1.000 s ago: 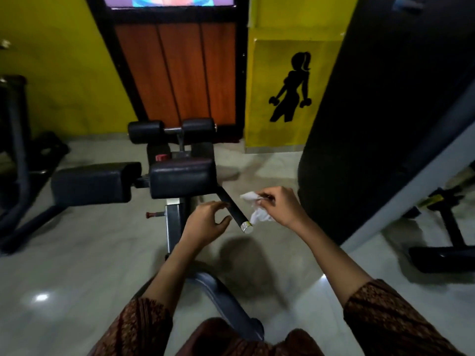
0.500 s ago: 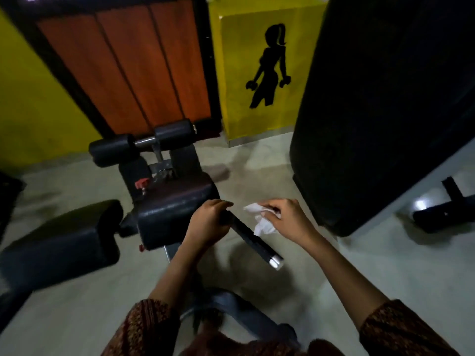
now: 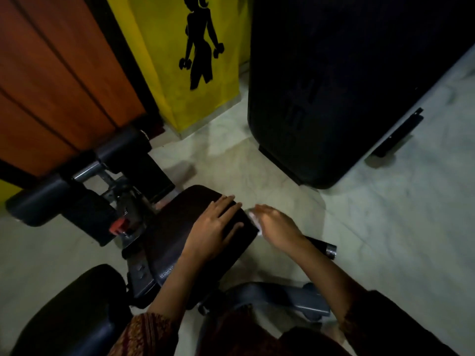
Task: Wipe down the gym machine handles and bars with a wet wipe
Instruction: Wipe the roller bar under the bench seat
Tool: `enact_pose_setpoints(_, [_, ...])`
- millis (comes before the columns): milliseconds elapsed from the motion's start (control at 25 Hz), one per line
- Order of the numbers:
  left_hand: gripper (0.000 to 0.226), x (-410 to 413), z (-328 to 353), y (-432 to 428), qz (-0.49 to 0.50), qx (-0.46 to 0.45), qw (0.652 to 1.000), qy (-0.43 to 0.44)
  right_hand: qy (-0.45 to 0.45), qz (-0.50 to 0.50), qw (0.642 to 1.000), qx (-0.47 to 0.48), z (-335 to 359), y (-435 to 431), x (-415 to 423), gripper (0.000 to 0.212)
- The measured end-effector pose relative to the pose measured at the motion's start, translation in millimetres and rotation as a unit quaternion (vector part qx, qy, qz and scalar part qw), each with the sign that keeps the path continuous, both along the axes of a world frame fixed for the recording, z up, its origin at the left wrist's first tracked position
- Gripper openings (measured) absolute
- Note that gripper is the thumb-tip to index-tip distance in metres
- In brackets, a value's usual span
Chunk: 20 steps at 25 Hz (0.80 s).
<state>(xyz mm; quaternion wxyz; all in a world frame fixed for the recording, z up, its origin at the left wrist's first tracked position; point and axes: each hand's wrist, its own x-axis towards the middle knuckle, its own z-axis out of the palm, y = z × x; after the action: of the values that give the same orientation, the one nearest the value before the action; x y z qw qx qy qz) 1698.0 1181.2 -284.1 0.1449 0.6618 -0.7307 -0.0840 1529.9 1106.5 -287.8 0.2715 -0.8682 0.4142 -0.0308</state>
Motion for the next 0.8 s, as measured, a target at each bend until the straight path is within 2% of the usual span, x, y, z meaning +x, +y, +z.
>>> enact_pose_setpoints(40, [0.053, 1, -1, -1, -0.007, 0.000, 1.000, -0.001, 0.044, 0.016, 0.998, 0.037, -7, 3, 0, 0.027])
enact_pose_setpoints(200, [0.057, 4, -8, -4, -0.023, 0.014, 1.000, 0.008, 0.115, 0.097, 0.986, 0.065, -20, 7, -34, 0.051])
enact_pose_setpoints(280, [0.056, 4, -8, -4, -0.026, 0.012, 1.000, 0.012, 0.166, 0.063, 0.982, 0.066, -13, 7, -54, 0.046])
enact_pose_setpoints(320, [0.055, 4, -8, -4, -0.025, 0.006, 1.000, 0.011, 0.158, 0.034, 0.985, 0.063, -11, 8, -57, 0.041])
enact_pose_setpoints(400, [0.055, 4, -9, -3, -0.026, -0.004, 1.000, 0.008, 0.073, 0.000, 0.997, 0.025, -11, 11, -44, 0.044])
enact_pose_setpoints(480, [0.055, 4, -9, -2, -0.023, -0.008, 1.000, 0.011, 0.092, 0.039, 0.995, -0.011, -21, 9, -25, 0.051])
enact_pose_setpoints(560, [0.055, 4, -9, -3, -0.019, -0.011, 1.000, 0.020, 0.075, 0.054, 0.996, -0.006, -27, 9, -16, 0.054])
enact_pose_setpoints(680, [0.055, 3, -9, -3, -0.012, -0.023, 0.999, 0.023, 0.053, 0.105, 0.992, -0.035, -43, 12, -45, 0.070])
enact_pose_setpoints(720, [0.055, 2, -9, -3, -0.011, -0.025, 0.999, 0.019, 0.048, 0.094, 0.991, -0.079, -43, 14, -59, 0.075])
enact_pose_setpoints(800, [0.055, 1, -9, -2, -0.008, -0.028, 0.999, 0.016, 0.074, 0.018, 0.990, -0.122, -28, 22, -72, 0.066])
